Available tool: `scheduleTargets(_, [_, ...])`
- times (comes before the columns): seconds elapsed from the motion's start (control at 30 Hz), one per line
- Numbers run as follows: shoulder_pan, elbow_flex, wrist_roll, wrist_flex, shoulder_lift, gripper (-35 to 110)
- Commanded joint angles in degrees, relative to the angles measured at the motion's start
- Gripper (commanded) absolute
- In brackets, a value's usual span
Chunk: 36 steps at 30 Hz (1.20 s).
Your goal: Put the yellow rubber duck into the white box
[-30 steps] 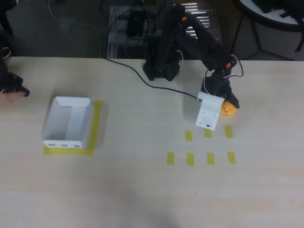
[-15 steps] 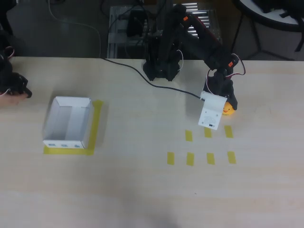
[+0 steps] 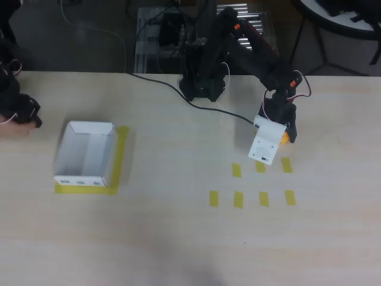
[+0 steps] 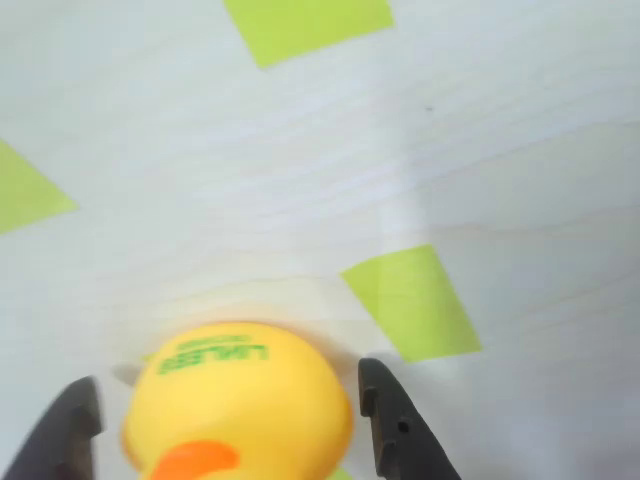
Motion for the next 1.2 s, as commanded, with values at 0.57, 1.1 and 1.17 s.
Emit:
scheduleTargets(0.57, [-0.8, -11.0, 4.9, -1.7, -1.1, 0])
scheduleTargets(1.1, [9.1, -21.9, 6.5, 12.4, 18.7, 0])
scheduleTargets(1.17, [11.1, -21.9, 6.9, 13.4, 22.4, 0])
